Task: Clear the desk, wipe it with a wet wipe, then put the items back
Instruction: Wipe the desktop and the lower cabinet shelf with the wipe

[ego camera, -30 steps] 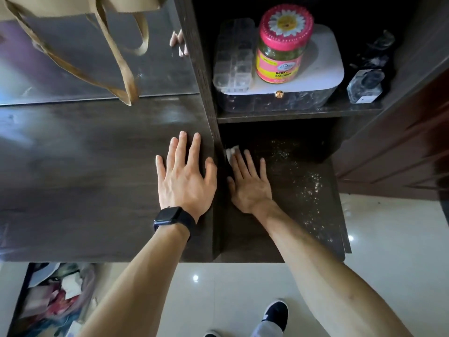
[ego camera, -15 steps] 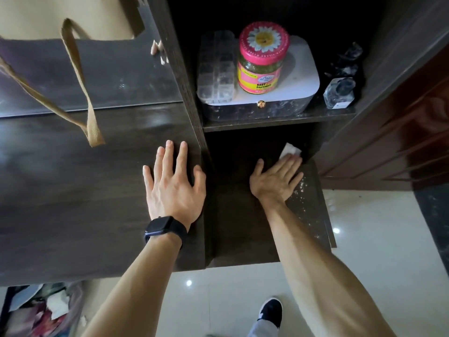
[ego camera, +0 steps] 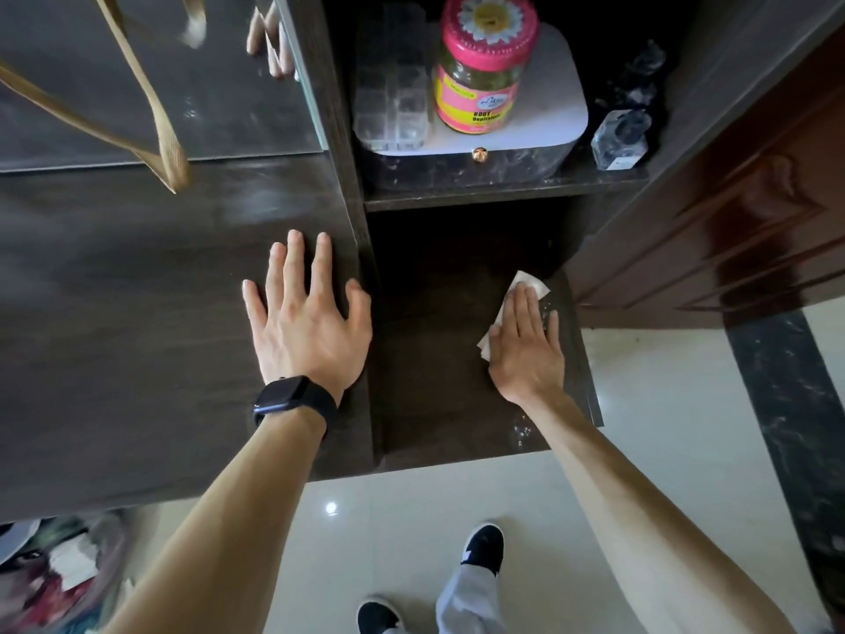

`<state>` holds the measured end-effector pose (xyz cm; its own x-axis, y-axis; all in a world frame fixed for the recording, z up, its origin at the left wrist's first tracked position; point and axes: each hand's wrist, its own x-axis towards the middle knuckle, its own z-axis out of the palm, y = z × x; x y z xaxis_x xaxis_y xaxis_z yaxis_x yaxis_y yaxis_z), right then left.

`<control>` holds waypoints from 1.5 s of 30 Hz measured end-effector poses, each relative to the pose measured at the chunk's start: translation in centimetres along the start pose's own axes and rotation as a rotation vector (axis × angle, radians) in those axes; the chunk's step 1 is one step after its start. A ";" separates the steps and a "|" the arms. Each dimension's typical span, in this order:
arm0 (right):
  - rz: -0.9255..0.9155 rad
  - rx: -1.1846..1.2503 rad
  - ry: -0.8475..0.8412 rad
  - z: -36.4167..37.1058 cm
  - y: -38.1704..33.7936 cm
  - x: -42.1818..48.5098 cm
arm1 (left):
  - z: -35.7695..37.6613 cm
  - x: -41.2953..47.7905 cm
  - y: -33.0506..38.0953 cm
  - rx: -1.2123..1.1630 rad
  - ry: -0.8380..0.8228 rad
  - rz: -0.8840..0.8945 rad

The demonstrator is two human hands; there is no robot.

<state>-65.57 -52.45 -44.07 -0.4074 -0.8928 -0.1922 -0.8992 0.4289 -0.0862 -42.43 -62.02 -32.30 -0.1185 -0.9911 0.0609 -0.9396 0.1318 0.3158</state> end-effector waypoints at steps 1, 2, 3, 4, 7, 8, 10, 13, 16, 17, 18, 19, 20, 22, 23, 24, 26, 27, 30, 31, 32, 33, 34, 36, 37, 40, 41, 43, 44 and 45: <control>-0.008 -0.001 -0.011 0.0 -0.7 0.9 | 0.0 0.0 0.0 0.002 0.000 0.000; -0.019 -0.006 -0.023 0.0 -1.6 1.7 | 0.0 0.0 0.0 0.008 -0.001 -0.001; -0.046 -0.020 -0.037 -0.1 -2.7 2.3 | 0.0 0.0 0.0 0.014 -0.002 -0.002; -0.098 -0.044 -0.051 -0.1 -4.0 2.7 | 0.0 0.0 0.0 0.016 -0.001 -0.001; -0.306 -0.099 -0.083 0.1 -8.1 3.0 | 0.1 0.0 0.1 0.015 0.015 -0.011; -0.342 -0.086 -0.099 0.1 -9.1 3.3 | 0.1 0.0 0.1 0.014 0.019 -0.014; -0.317 -0.052 -0.121 -0.1 -10.1 4.9 | 0.2 0.0 0.1 0.018 0.024 -0.010; -0.151 -0.034 -0.139 -1.0 -9.7 9.3 | 0.3 0.1 -0.1 0.011 0.026 -0.014; 0.085 0.032 -0.138 -1.6 -7.4 10.9 | 0.2 0.0 -0.1 0.013 0.027 -0.016; 0.150 0.070 -0.126 -1.6 -6.3 9.7 | 0.2 0.0 0.0 0.014 0.026 -0.014; 0.193 0.109 -0.113 -1.4 -5.3 7.8 | 0.2 0.0 0.0 0.013 0.022 -0.012; 0.216 0.140 -0.106 -1.2 -4.4 5.3 | 0.1 -0.1 0.1 0.012 0.018 -0.013; 0.225 0.153 -0.109 -1.0 -3.7 2.5 | 0.0 -0.1 0.1 0.013 0.015 -0.013; 0.224 0.137 -0.147 -0.7 -3.1 -2.0 | -0.1 -0.1 0.3 0.015 0.004 -0.018; 0.220 0.119 -0.170 -0.5 -3.1 -3.3 | -0.1 -0.1 0.3 0.017 0.001 -0.021; 0.212 0.106 -0.176 -0.3 -3.4 -3.6 | -0.1 0.0 0.3 0.019 0.000 -0.023; 0.166 0.096 -0.146 -0.4 -4.3 -1.9 | -0.1 0.0 0.2 0.023 -0.001 -0.025; 0.123 0.096 -0.135 -0.4 -5.0 -0.2 | 0.0 0.0 0.3 0.025 -0.001 -0.023; 0.033 0.071 -0.127 -0.4 -8.0 6.0 | 0.1 0.0 0.1 0.028 0.014 -0.017; 0.028 0.059 -0.134 -0.5 -8.8 7.8 | 0.2 0.0 0.1 0.028 0.015 -0.015; 0.025 0.054 -0.145 -0.6 -9.5 9.2 | 0.2 0.0 0.0 0.028 0.016 -0.015; 0.021 0.049 -0.152 -0.6 -9.9 10.1 | 0.2 0.0 0.0 0.028 0.016 -0.015; 0.016 0.051 -0.155 -0.6 -9.9 10.7 | 0.2 0.1 0.1 0.028 0.014 -0.014; 0.033 0.072 -0.164 -1.0 -9.0 10.0 | 0.1 0.0 0.1 0.025 0.009 -0.017; 0.051 0.079 -0.165 -1.1 -8.3 8.9 | 0.0 -0.1 0.1 0.023 0.008 -0.017; 0.082 0.111 -0.193 -1.3 -6.0 3.5 | -0.1 0.0 0.3 0.026 -0.001 -0.018; 0.076 0.122 -0.198 -1.2 -5.4 1.9 | -0.1 0.1 0.3 0.028 -0.002 -0.020; 0.068 0.129 -0.189 -0.9 -5.1 1.1 | -0.1 0.1 0.2 0.027 -0.002 -0.022; 0.076 0.135 -0.185 -0.9 -5.3 1.8 | 0.0 0.1 0.2 0.026 -0.004 -0.019; 0.081 0.135 -0.176 -0.9 -5.8 3.1 | 0.0 0.1 0.2 0.026 -0.004 -0.017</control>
<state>-61.80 -57.84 -43.27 -0.4325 -0.8219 -0.3707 -0.8305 0.5232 -0.1910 -42.59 -62.06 -32.28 -0.1037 -0.9933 0.0516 -0.9496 0.1143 0.2919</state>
